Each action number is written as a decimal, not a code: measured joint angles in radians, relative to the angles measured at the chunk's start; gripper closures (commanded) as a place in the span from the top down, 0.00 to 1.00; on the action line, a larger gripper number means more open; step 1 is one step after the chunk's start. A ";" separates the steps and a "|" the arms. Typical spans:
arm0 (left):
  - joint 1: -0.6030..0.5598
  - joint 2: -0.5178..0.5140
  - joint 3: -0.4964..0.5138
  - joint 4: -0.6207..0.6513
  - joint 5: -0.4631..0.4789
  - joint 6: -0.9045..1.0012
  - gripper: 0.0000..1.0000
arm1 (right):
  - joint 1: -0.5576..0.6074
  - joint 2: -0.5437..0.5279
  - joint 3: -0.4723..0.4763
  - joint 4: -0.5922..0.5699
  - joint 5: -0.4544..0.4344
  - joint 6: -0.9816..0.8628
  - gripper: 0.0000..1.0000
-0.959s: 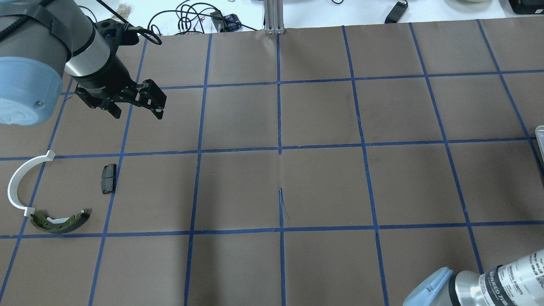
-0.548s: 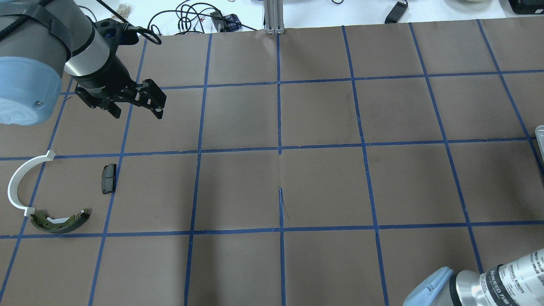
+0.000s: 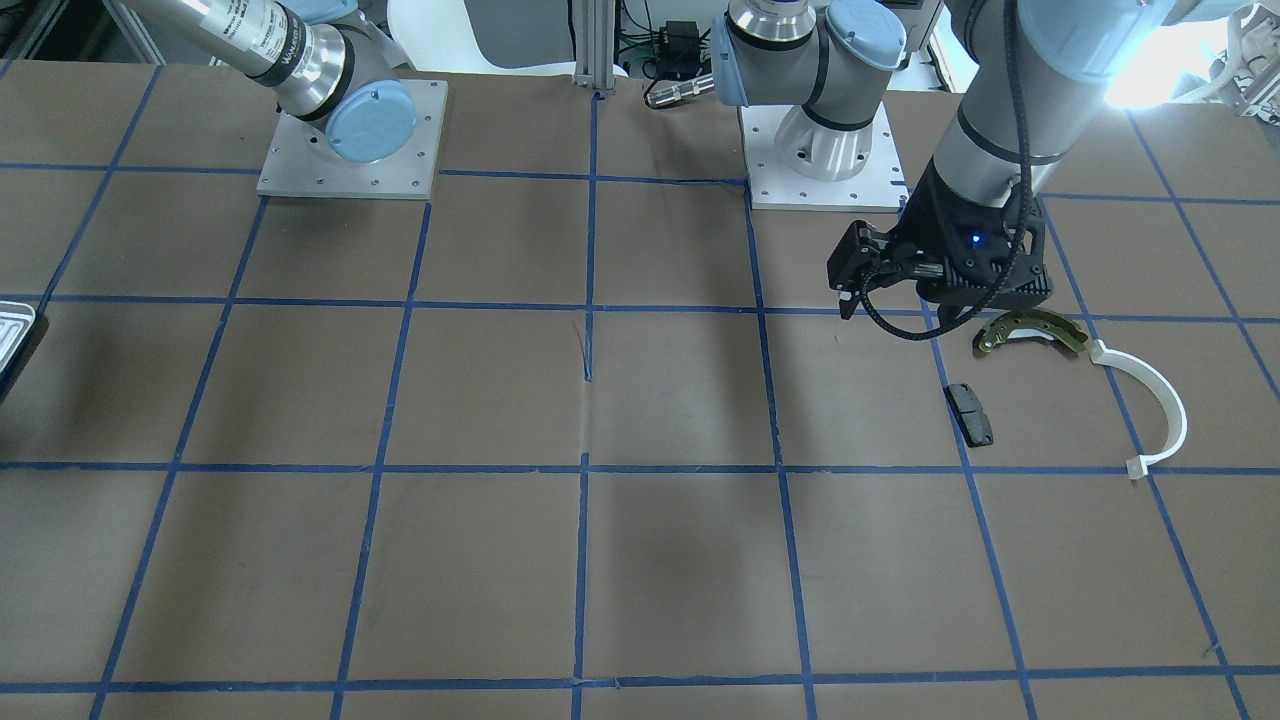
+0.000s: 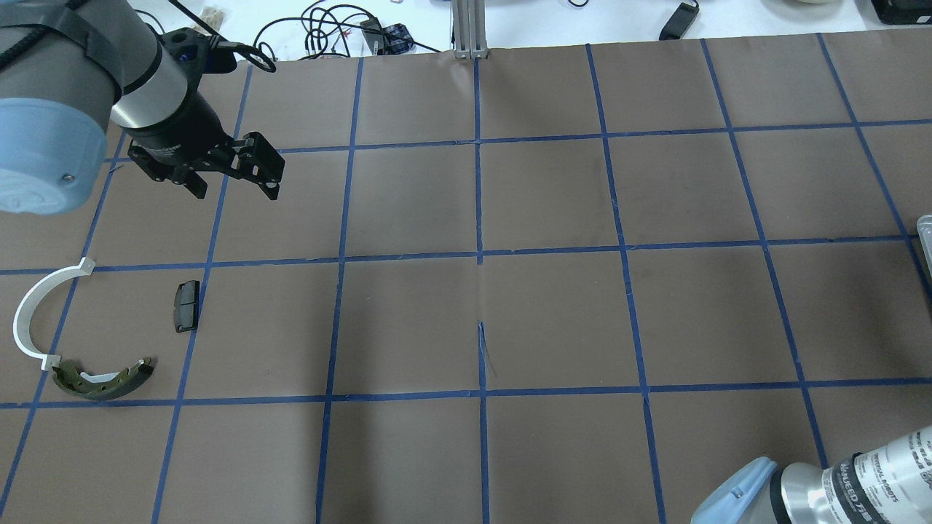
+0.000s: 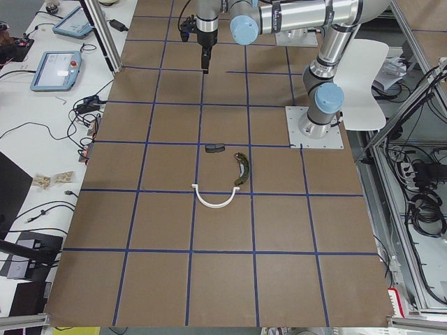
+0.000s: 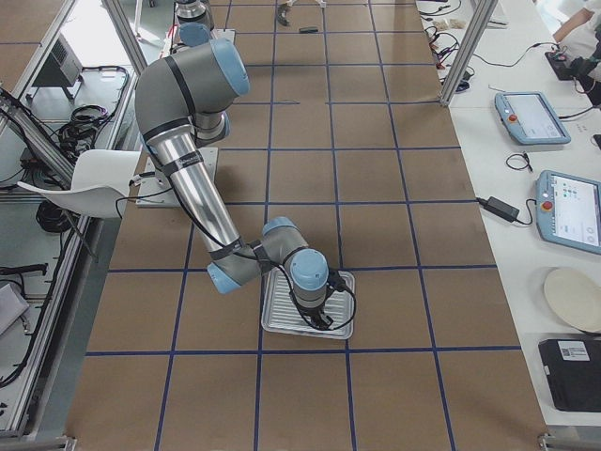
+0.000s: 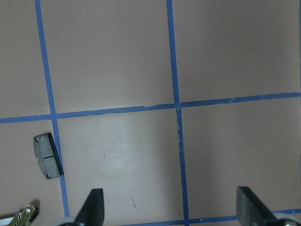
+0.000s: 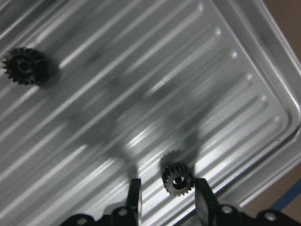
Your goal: Place bearing gear from tray to pile
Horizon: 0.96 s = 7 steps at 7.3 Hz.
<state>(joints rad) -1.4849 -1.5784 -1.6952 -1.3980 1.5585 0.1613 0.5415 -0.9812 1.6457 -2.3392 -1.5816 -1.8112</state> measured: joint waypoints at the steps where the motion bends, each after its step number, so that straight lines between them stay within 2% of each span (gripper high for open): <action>1: 0.000 0.000 0.000 0.000 0.000 0.000 1.00 | 0.000 0.000 0.000 0.003 0.000 -0.003 0.46; 3: 0.000 -0.001 -0.002 0.001 0.000 -0.001 1.00 | 0.000 0.000 0.000 0.005 0.002 -0.001 0.50; 7: 0.000 -0.001 0.000 0.001 0.000 -0.002 1.00 | 0.001 -0.001 -0.001 0.005 0.013 0.008 0.50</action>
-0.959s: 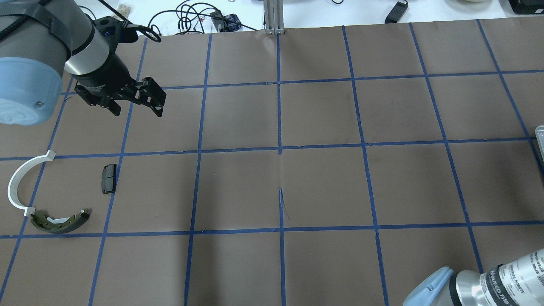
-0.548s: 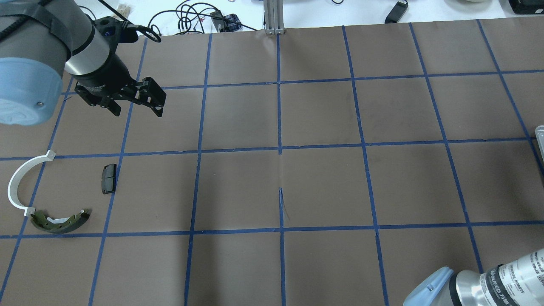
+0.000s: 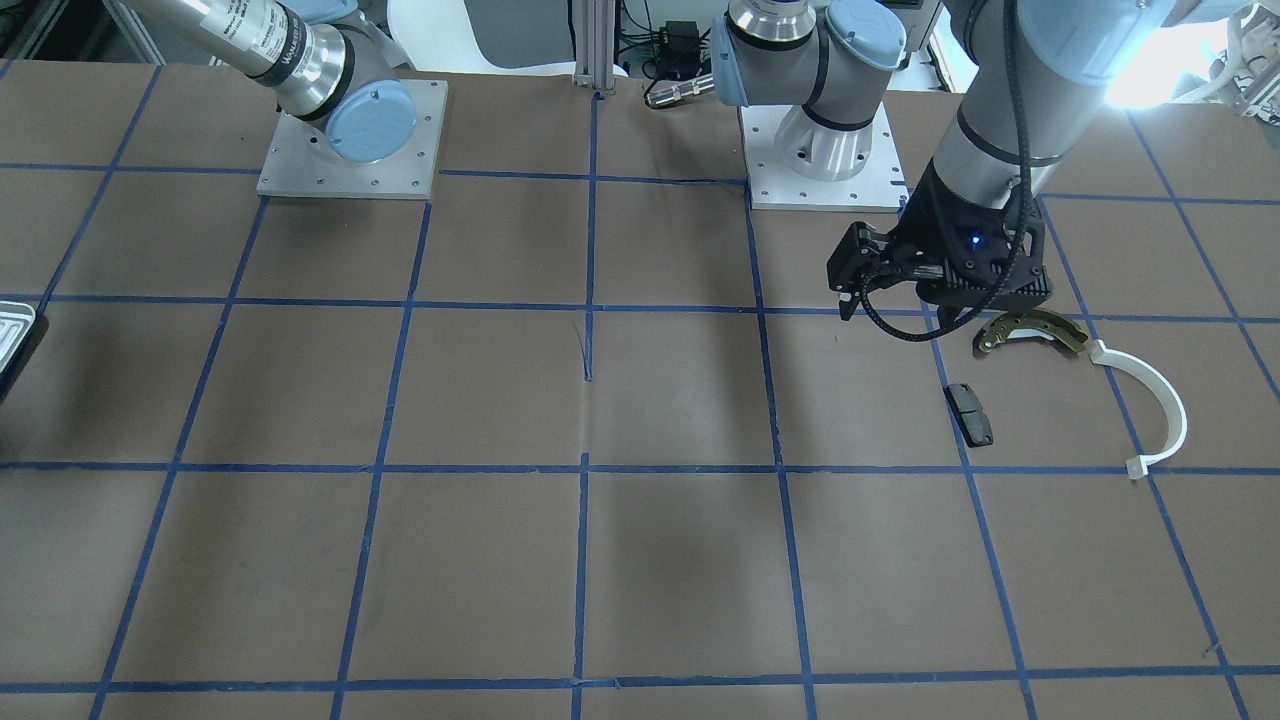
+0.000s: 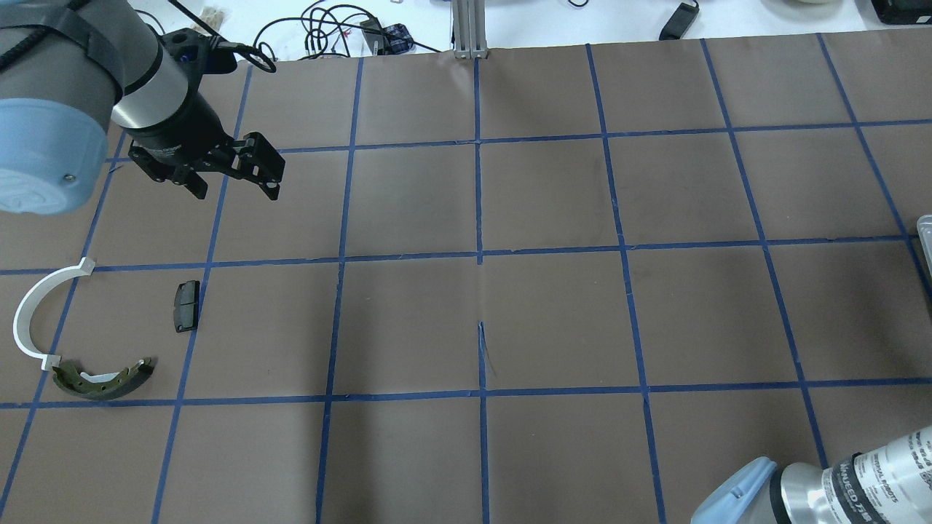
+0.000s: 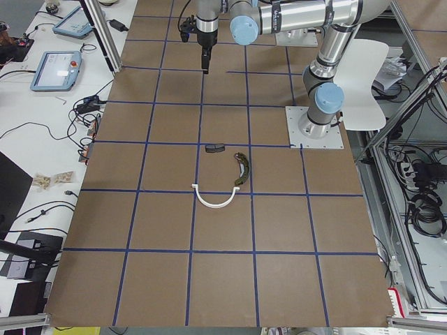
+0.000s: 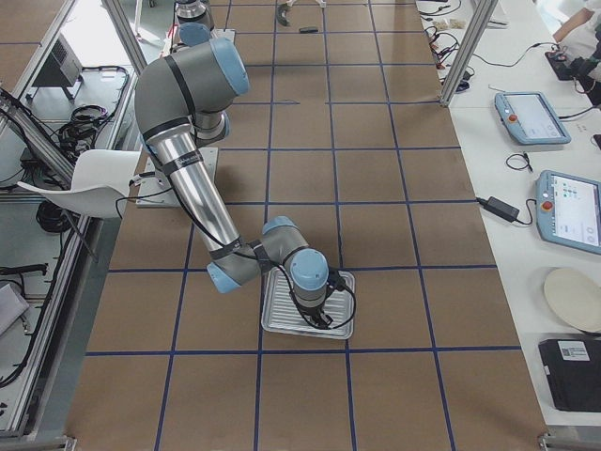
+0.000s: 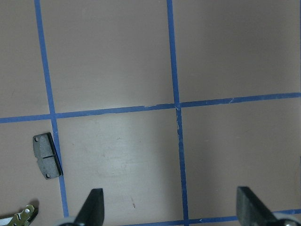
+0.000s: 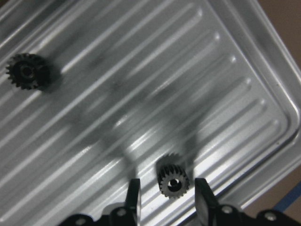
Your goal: Place bearing gear from tray to pile
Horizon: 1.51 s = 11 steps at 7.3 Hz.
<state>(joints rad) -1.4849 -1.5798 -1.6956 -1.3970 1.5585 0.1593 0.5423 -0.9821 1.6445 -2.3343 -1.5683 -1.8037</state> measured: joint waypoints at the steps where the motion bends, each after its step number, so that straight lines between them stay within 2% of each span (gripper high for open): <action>1: 0.000 0.000 0.000 0.000 0.000 0.000 1.00 | 0.001 0.002 0.000 -0.002 0.002 0.001 0.48; 3: 0.000 0.000 0.000 0.000 0.000 0.001 1.00 | 0.001 0.003 0.000 -0.001 0.003 0.002 0.16; 4: 0.000 0.001 0.001 0.001 0.000 0.002 1.00 | 0.001 0.003 0.000 0.001 0.001 0.001 0.08; 5: 0.000 0.001 0.001 0.002 0.000 0.003 1.00 | 0.001 0.003 0.001 0.001 -0.002 -0.002 0.05; 7: 0.000 0.000 0.001 0.011 0.000 0.002 1.00 | 0.002 -0.011 -0.001 0.011 -0.007 0.000 0.04; 9: 0.000 -0.004 0.000 0.016 0.000 0.002 1.00 | 0.027 -0.084 0.008 0.071 0.007 0.051 0.02; 11: 0.000 -0.007 0.001 0.016 0.000 0.002 1.00 | 0.160 -0.191 0.103 0.097 0.029 0.201 0.02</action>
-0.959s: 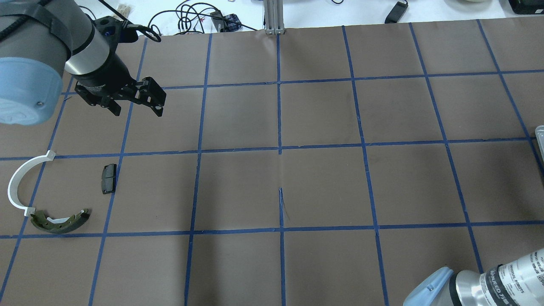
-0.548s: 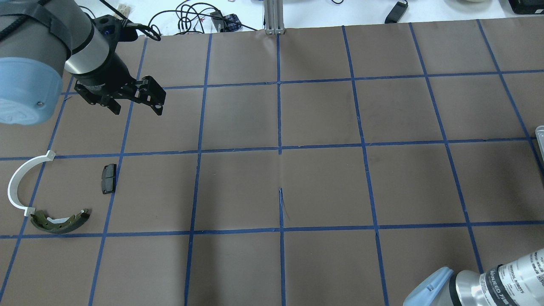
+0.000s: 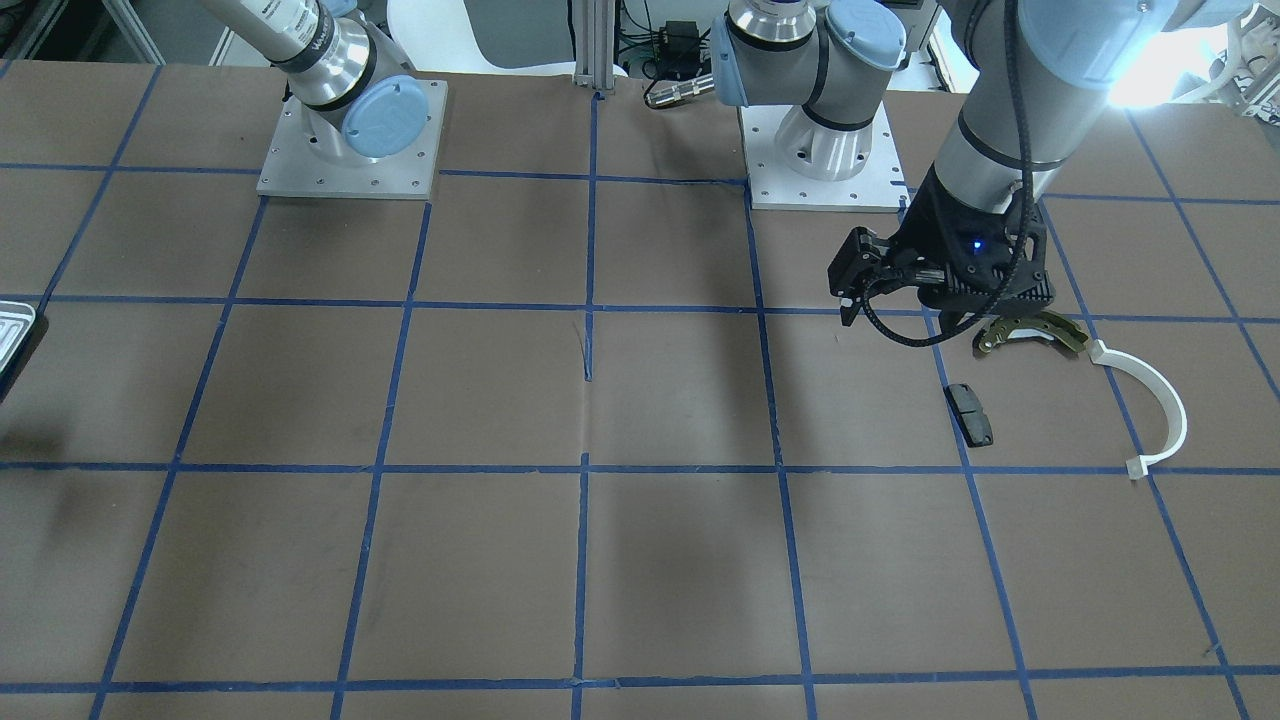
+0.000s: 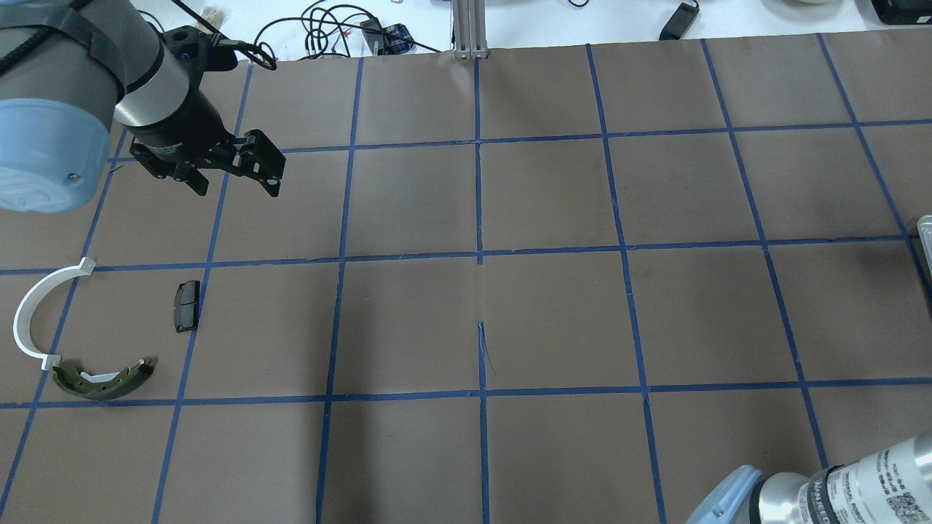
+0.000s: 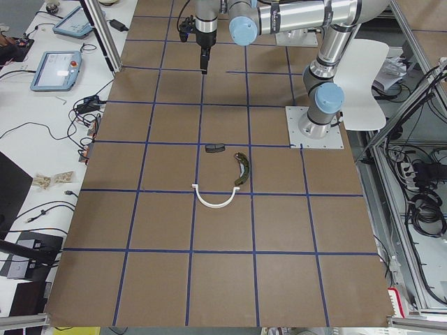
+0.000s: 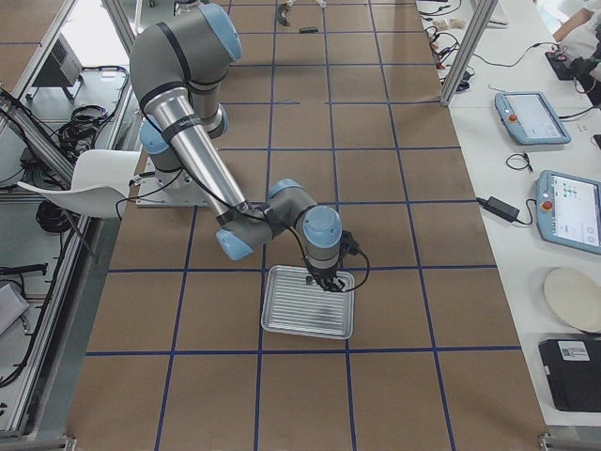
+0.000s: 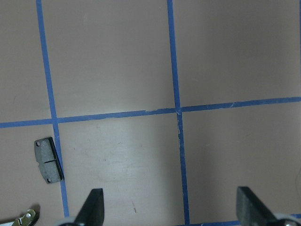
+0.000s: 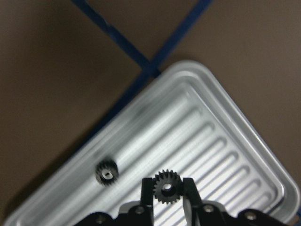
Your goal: Place bearing gear from tray to pile
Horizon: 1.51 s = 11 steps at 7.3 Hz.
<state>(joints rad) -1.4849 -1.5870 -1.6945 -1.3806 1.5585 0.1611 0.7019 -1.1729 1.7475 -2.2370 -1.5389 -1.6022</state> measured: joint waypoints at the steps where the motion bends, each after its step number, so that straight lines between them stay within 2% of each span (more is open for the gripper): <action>1: 0.000 0.000 0.000 0.000 0.000 0.000 1.00 | 0.095 -0.076 0.085 -0.001 0.009 0.139 0.02; 3: 0.000 -0.001 0.000 0.000 0.000 0.000 1.00 | 0.309 -0.202 0.224 -0.011 0.027 0.474 0.03; 6: 0.000 -0.003 -0.001 0.000 -0.002 -0.003 1.00 | 0.691 -0.228 0.242 -0.091 0.041 1.105 0.03; 9: -0.002 0.012 -0.009 0.003 -0.009 -0.016 1.00 | 1.031 -0.127 0.209 -0.177 0.033 1.634 0.09; 10: -0.002 0.017 -0.012 0.005 -0.009 -0.017 1.00 | 1.131 -0.067 0.195 -0.224 0.030 1.792 0.14; 11: -0.002 0.018 -0.013 0.007 -0.006 -0.014 1.00 | 1.206 -0.011 0.176 -0.254 0.029 1.907 0.25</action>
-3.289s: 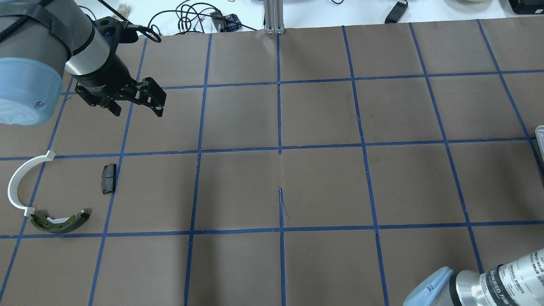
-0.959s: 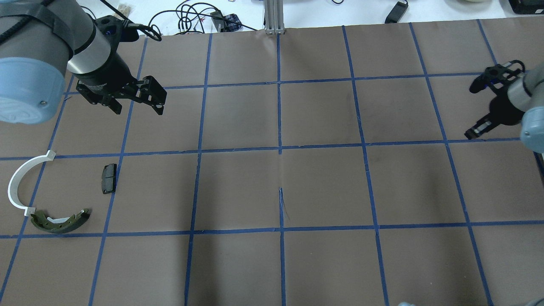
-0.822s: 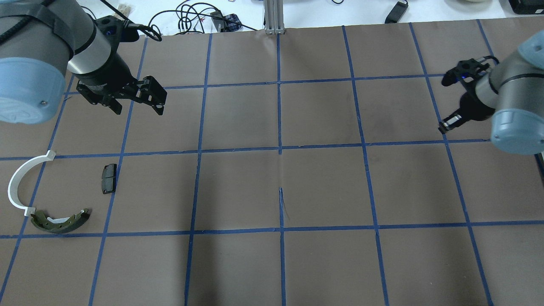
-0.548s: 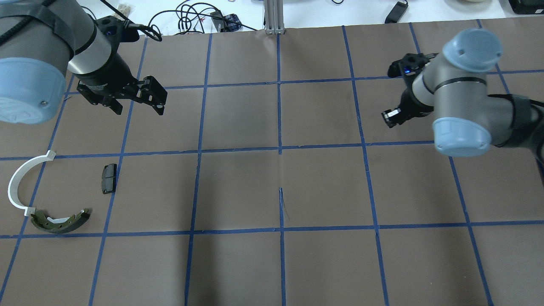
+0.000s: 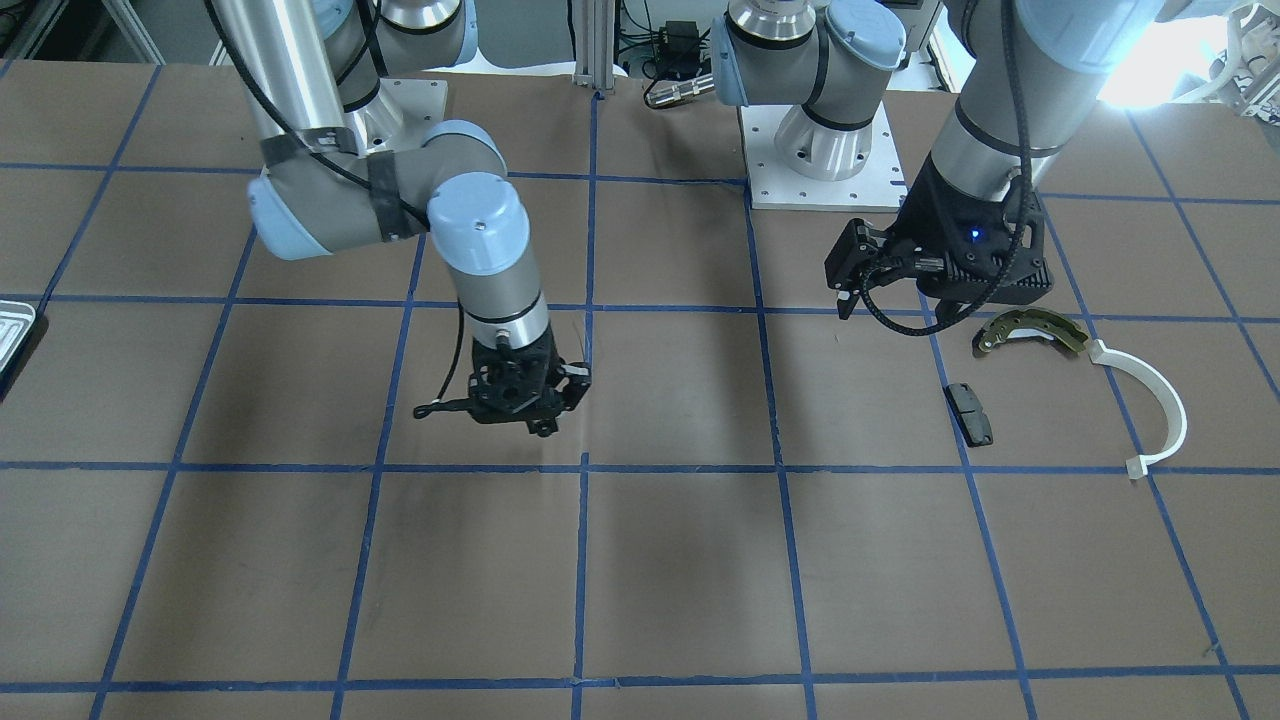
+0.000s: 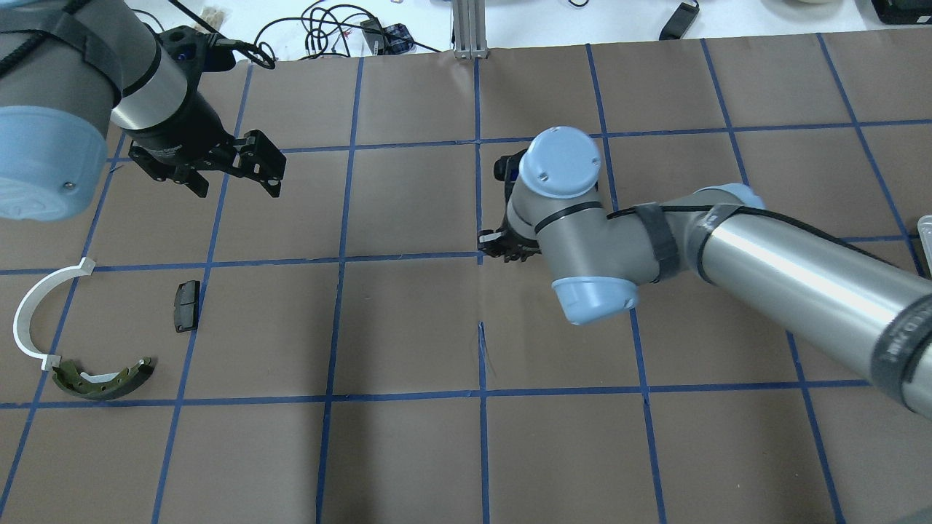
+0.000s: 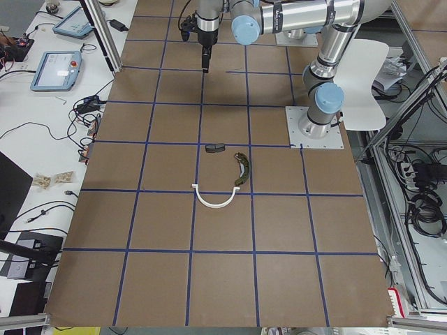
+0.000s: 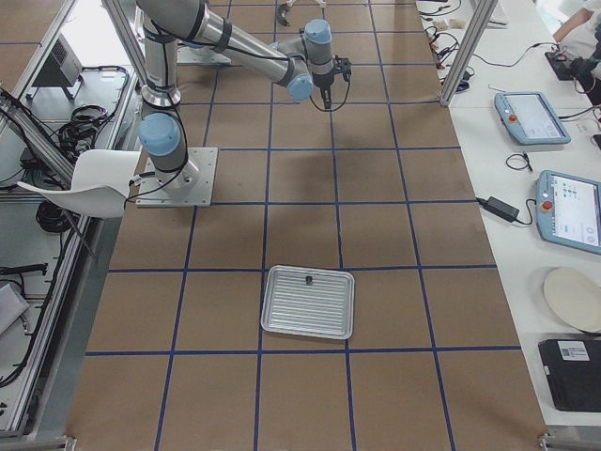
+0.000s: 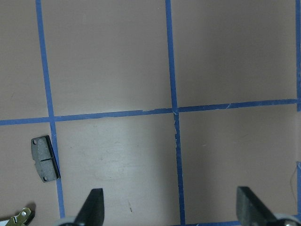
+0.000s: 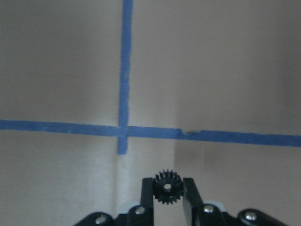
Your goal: Place bearing gear from tray to pile
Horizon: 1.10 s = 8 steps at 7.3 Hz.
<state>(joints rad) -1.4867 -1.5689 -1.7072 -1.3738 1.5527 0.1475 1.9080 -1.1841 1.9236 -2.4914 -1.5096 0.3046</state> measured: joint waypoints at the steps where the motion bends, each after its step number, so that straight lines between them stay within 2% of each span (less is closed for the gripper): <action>1: 0.000 -0.001 -0.001 0.000 0.004 0.007 1.00 | 0.054 0.039 -0.023 -0.022 0.003 0.081 0.61; 2: 0.000 -0.004 -0.002 -0.002 0.007 0.010 1.00 | 0.088 0.056 -0.038 -0.032 0.006 0.142 1.00; 5: 0.002 -0.023 -0.010 -0.001 0.005 0.001 1.00 | 0.087 0.054 -0.067 -0.037 -0.006 0.202 1.00; 6: 0.002 -0.030 -0.010 0.000 0.005 -0.003 1.00 | 0.040 0.034 -0.083 -0.002 -0.034 0.149 1.00; 8: -0.008 -0.057 -0.009 0.003 0.002 -0.037 1.00 | -0.149 -0.044 -0.117 0.137 -0.090 -0.147 1.00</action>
<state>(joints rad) -1.4945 -1.6259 -1.7166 -1.3713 1.5544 0.1103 1.7591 -1.2277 1.8062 -2.3548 -1.5993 0.1576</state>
